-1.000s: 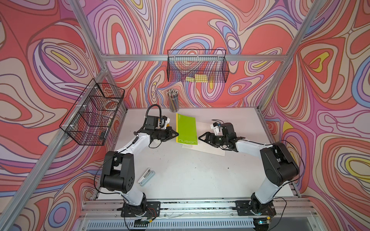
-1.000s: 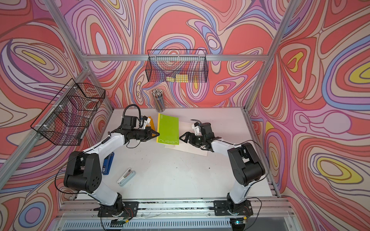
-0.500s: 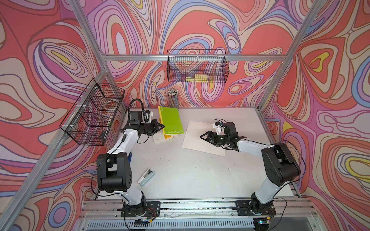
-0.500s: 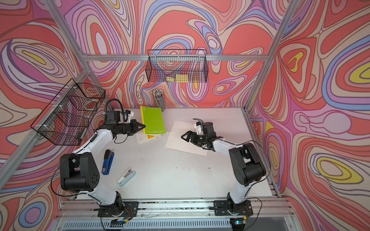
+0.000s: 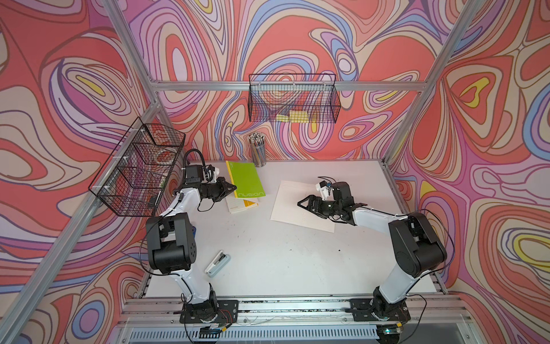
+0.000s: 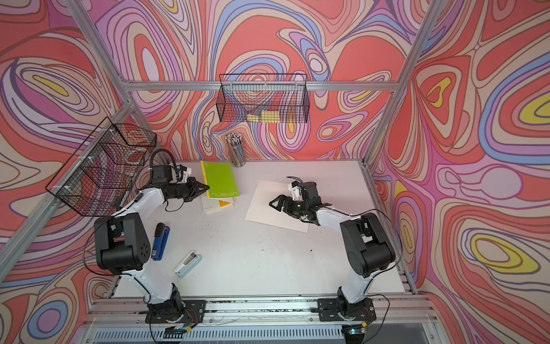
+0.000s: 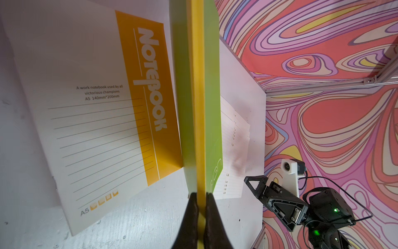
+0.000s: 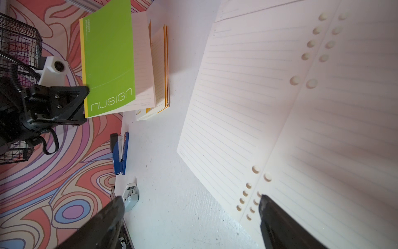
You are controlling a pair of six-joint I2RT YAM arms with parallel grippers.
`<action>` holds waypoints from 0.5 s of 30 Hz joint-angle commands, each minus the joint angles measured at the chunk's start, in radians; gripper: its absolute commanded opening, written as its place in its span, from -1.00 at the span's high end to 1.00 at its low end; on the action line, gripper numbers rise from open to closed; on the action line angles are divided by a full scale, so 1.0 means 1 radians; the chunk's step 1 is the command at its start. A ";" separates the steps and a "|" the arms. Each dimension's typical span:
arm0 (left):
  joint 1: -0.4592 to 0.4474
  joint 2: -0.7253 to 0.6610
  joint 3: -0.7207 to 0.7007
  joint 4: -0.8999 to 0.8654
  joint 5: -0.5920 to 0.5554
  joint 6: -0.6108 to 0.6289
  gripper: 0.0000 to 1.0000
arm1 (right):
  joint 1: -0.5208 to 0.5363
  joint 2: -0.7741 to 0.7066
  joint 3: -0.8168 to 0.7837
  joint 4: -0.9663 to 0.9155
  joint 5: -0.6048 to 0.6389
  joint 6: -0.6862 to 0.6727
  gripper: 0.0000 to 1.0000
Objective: Close the notebook
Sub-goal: Place the notebook at the notebook.
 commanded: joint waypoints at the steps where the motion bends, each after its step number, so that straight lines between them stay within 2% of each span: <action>1: 0.010 0.018 0.040 -0.013 0.016 0.032 1.00 | -0.004 0.007 0.005 0.018 -0.003 -0.005 -0.97; 15: 0.021 0.073 0.046 -0.072 -0.080 0.098 1.00 | -0.003 0.012 0.001 0.024 -0.009 -0.002 -0.97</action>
